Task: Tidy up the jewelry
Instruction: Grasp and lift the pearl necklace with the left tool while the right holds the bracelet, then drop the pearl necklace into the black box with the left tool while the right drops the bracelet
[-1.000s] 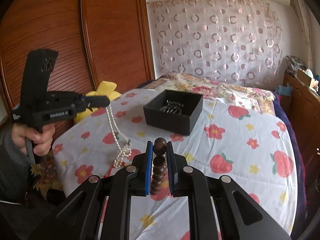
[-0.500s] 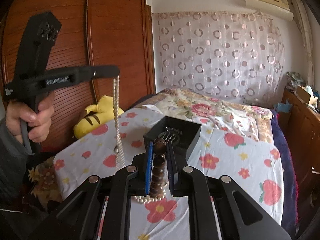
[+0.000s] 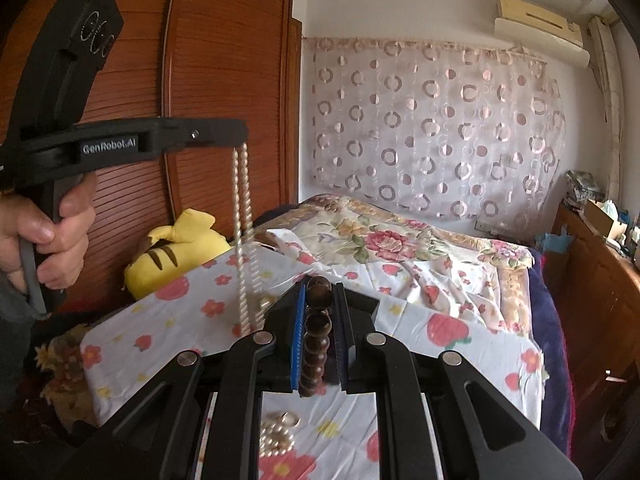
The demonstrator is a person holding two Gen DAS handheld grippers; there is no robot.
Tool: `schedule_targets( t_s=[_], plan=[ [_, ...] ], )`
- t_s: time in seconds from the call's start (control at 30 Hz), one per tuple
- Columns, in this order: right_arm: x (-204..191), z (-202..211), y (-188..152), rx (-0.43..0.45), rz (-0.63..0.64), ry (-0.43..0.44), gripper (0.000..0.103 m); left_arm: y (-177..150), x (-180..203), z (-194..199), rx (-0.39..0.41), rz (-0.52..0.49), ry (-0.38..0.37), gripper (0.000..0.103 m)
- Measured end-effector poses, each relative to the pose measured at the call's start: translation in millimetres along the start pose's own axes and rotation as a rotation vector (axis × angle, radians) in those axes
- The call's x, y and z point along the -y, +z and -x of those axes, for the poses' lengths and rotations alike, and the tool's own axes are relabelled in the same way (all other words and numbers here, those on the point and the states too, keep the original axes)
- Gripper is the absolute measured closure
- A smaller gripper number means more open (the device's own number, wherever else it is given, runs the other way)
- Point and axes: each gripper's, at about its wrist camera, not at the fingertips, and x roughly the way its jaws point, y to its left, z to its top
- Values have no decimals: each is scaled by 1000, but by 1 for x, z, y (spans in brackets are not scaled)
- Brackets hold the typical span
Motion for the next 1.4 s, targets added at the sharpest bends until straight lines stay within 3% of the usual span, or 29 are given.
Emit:
schedule_targets(
  t_s=[0.5,1.07,1.4],
  plan=[
    [11,-74,19,-83,-8,-18,88,2,-27,-63,-81,45,34,100],
    [18,-133,-18,-194,-72,-30,88,-99,-54,-115,-253,143,31,99],
    [16,-144,-29,-208,-103,-16,85,-121,-47,-119,-280,134,27,99]
  ],
)
